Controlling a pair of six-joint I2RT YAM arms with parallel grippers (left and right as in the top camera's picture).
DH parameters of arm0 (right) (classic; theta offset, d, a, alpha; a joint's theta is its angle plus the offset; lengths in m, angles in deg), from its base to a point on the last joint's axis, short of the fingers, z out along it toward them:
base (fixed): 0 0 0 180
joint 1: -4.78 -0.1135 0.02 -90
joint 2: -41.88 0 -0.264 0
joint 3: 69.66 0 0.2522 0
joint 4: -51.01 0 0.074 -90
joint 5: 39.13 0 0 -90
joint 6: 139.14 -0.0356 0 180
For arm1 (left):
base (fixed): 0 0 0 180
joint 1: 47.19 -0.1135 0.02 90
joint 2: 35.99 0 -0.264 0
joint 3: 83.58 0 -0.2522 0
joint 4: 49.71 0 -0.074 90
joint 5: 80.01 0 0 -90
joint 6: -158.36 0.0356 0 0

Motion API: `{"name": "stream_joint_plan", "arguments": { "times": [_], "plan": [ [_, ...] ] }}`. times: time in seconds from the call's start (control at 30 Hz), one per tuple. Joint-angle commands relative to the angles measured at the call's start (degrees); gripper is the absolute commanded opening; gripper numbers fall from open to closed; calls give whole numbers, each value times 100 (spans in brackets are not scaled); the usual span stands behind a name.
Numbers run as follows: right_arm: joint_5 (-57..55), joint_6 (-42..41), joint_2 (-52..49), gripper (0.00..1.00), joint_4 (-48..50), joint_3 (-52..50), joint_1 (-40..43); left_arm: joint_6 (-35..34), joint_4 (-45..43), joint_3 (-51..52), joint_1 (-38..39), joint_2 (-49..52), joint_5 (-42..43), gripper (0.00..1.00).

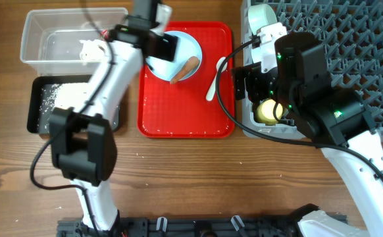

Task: Sort waste into correct bins and load items into the dishwasher rack
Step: 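Grasp the carrot on the plate with left gripper, then carry the carrot over the black tray and open left gripper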

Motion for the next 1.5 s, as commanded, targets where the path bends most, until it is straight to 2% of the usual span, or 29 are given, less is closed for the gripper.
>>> {"name": "stream_joint_plan", "arguments": {
  "times": [0.0,0.17,0.43,0.5,0.63,0.7,0.77,0.87,0.97,1.1,1.17,1.2,1.3,1.4,1.47],
  "plan": [
    [92,-81,72,100,35,9,-20,704,28,-76,356,393,267,95],
    [94,-87,72,100,31,9,-20,903,-24,-76,457,894,780,93],
    [94,-87,72,100,28,9,-20,896,-321,-76,457,1414,798,85],
    [94,-87,72,100,28,9,-20,896,-350,-74,455,1506,796,76],
    [94,-85,72,100,13,9,-20,874,-391,-76,455,1552,796,34],
    [94,-87,72,100,-7,9,-20,870,-411,-76,455,1552,796,21],
    [94,-85,72,100,-24,9,-20,695,-407,-83,455,1545,767,13],
    [94,-96,72,100,-52,9,-20,404,-409,-127,455,1432,525,10],
    [94,-98,72,100,-61,9,-20,-179,-354,-173,455,988,0,5],
    [94,-96,72,100,-63,9,-20,-911,-63,-173,437,109,-509,4],
    [94,-94,72,100,-72,9,-17,-1679,339,-173,365,-487,-986,8],
    [94,-96,72,100,-76,9,-20,-2387,776,-173,269,-833,-1390,9],
    [94,-96,72,100,-96,9,-20,-3458,1738,-173,-52,-1213,-1873,9],
    [94,-94,70,100,-98,9,-20,-4190,2520,-74,-612,-1172,-1891,6],
    [94,-98,72,100,-101,9,-20,-4468,2520,223,-933,-1156,-1926,4]
  ]
}}
